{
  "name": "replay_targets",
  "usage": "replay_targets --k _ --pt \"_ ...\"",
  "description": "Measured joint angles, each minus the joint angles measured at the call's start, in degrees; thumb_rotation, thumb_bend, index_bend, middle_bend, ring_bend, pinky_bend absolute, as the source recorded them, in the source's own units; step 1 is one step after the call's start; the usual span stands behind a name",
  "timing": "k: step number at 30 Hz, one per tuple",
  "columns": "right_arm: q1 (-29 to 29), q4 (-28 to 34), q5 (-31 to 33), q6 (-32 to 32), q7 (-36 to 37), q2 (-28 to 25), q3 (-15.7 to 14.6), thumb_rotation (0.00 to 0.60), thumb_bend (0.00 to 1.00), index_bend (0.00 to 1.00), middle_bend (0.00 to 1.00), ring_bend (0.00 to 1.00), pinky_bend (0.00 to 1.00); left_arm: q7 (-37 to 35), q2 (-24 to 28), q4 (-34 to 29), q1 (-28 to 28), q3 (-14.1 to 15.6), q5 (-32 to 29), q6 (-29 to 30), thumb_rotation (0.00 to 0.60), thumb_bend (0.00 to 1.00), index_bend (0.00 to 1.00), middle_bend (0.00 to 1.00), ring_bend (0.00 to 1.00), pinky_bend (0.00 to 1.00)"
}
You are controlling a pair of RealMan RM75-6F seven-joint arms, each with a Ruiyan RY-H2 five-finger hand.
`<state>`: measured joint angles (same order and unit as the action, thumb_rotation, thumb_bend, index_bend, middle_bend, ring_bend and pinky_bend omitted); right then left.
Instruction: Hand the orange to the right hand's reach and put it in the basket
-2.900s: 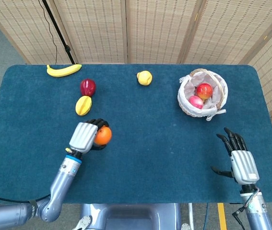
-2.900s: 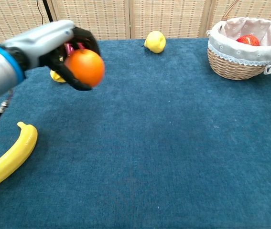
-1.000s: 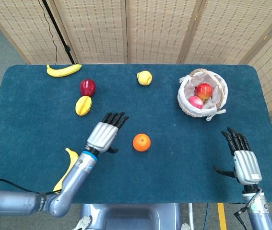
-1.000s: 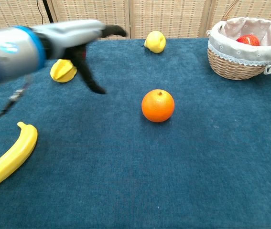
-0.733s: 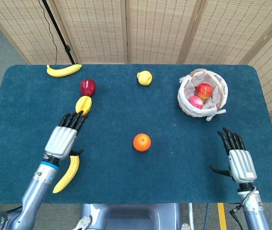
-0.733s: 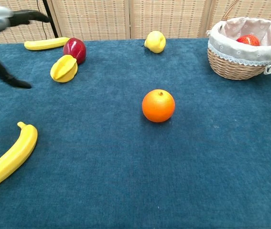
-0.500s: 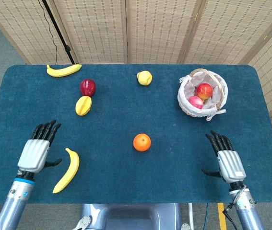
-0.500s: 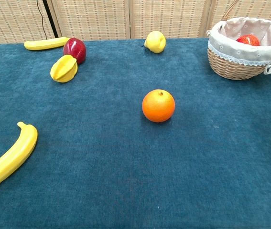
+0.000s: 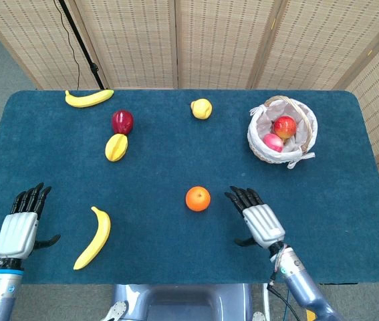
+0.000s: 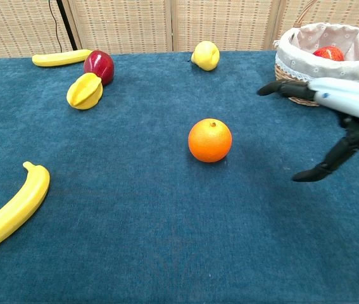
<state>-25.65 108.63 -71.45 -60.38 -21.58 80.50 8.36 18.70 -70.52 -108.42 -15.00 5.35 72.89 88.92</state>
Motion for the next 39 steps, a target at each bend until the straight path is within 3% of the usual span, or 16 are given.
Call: replay_targets --k 16,27,30,31,33,35,37,39 --pt "-14.13 -15.28 10.53 5.50 -10.65 16.80 5.25 0.600 0.00 0.00 0.00 0.00 0.00 -2.09 2.72 -0.47 2.58 -3.03 -0.84 -1.95 0.600 0.00 0.00 0.00 0.00 0.05" --pt "-17.14 -26.10 10.85 6.88 -7.18 23.76 4.83 0.600 0.00 0.00 0.00 0.00 0.00 -4.06 4.22 -0.89 3.98 -4.54 -1.00 -3.28 0.600 0.00 0.00 0.00 0.00 0.05" --pt "-17.53 -28.93 10.61 7.28 -5.27 25.39 4.58 0.600 0.00 0.09 0.01 0.01 0.02 -4.33 4.49 -1.03 4.23 -4.84 -0.85 -3.90 0.600 0.00 0.00 0.00 0.00 0.05" --pt "-17.60 -29.76 10.37 7.33 -4.44 25.86 4.52 0.600 0.00 0.17 0.07 0.06 0.08 -4.35 4.53 -1.06 4.28 -4.90 -0.74 -4.07 0.600 0.00 0.00 0.00 0.00 0.05" --pt "-17.65 -31.73 9.17 7.12 -2.12 26.96 4.37 0.600 0.00 0.38 0.25 0.26 0.29 -4.40 4.57 -1.10 4.36 -4.98 -0.63 -4.40 0.600 0.00 0.00 0.00 0.00 0.05" --pt "-17.54 -33.63 7.23 6.30 0.76 28.20 4.18 0.600 0.07 0.63 0.49 0.52 0.59 -4.45 4.62 -1.16 4.39 -5.07 -0.57 -4.92 0.600 0.00 0.00 0.00 0.00 0.05" --pt "-17.37 -35.66 5.42 5.29 3.27 29.34 3.95 0.600 0.14 0.73 0.61 0.64 0.73 -4.51 4.68 -1.21 4.43 -5.20 -0.53 -5.37 0.600 0.00 0.00 0.00 0.00 0.05" --pt "-17.11 -38.27 3.29 3.96 5.80 30.64 3.66 0.600 0.17 0.75 0.64 0.69 0.79 -4.50 4.71 -1.22 4.47 -5.30 -0.50 -5.59 0.600 0.00 0.00 0.00 0.00 0.05"
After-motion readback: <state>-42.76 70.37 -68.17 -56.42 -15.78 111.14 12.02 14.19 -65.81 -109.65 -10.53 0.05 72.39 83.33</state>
